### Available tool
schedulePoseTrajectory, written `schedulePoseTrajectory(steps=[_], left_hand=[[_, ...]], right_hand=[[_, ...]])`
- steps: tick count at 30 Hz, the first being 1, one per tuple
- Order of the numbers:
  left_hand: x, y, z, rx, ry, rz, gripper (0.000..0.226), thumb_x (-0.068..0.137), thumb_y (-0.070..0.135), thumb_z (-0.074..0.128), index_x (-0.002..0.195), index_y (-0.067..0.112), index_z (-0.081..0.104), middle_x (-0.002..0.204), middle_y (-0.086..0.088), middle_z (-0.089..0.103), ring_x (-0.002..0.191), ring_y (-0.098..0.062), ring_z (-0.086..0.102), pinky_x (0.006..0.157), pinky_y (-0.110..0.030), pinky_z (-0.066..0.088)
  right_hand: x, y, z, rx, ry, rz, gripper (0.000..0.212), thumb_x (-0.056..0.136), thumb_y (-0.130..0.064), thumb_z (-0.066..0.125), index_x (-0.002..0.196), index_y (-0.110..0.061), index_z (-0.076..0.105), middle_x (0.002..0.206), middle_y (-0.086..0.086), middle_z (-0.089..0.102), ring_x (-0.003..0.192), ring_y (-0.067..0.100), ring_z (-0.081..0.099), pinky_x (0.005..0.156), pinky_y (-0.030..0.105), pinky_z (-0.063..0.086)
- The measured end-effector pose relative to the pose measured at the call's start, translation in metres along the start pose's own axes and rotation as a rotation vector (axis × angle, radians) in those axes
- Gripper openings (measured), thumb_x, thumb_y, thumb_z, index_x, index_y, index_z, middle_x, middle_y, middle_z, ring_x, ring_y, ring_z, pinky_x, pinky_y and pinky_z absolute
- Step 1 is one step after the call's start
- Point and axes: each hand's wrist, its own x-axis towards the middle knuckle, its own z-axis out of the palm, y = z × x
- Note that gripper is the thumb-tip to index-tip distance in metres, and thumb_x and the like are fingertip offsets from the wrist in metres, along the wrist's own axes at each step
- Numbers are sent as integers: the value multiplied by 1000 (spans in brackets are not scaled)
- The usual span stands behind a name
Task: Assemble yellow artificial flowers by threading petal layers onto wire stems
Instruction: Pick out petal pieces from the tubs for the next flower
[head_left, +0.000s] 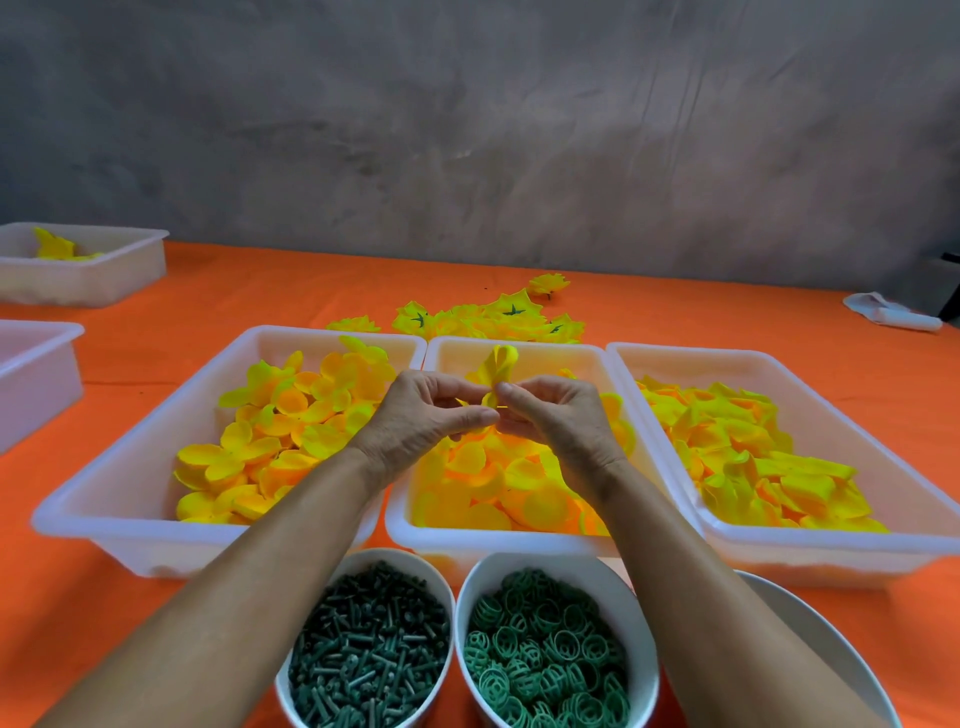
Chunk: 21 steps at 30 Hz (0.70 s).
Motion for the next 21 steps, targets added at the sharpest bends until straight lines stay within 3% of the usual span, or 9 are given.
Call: schedulePoseTrajectory(steps=[3, 7, 13, 18, 21], left_hand=[[-1, 0, -1, 50, -34, 4, 20, 72, 8, 76, 90, 16, 72, 75, -12, 68, 56, -5, 55, 56, -17, 47], [-1, 0, -2, 81, -61, 15, 26, 75, 6, 73, 101, 4, 71, 86, -22, 67, 64, -11, 56, 59, -19, 48], [-1, 4, 1, 75, -118, 30, 29, 83, 1, 65, 111, 8, 65, 95, -9, 62, 73, -4, 61, 62, -19, 52], [0, 2, 2, 59, -64, 32, 31, 81, -4, 66, 111, 4, 65, 93, -15, 61, 78, -17, 60, 68, -25, 57], [0, 0, 2, 68, -52, 17, 25, 79, -3, 69, 103, 1, 69, 90, -20, 66, 76, -20, 63, 70, -28, 57]], right_hand=[[2, 2, -2, 17, 1, 33, 11, 80, -11, 72, 82, -1, 70, 75, 13, 70, 66, 17, 69, 68, 29, 59], [3, 2, -2, 42, 3, 89, 21, 77, -11, 74, 91, 4, 70, 84, 18, 70, 74, 22, 68, 72, 30, 58], [5, 1, -3, 146, 0, 188, 23, 77, -6, 72, 96, 6, 68, 90, 19, 70, 78, 22, 69, 73, 27, 58], [4, -1, -2, 182, -33, 245, 17, 78, -4, 70, 95, 1, 68, 92, 18, 71, 82, 27, 70, 77, 35, 59], [5, -2, -1, 217, -43, 264, 21, 77, 0, 70, 97, 2, 66, 96, 20, 71, 85, 29, 71, 74, 32, 59]])
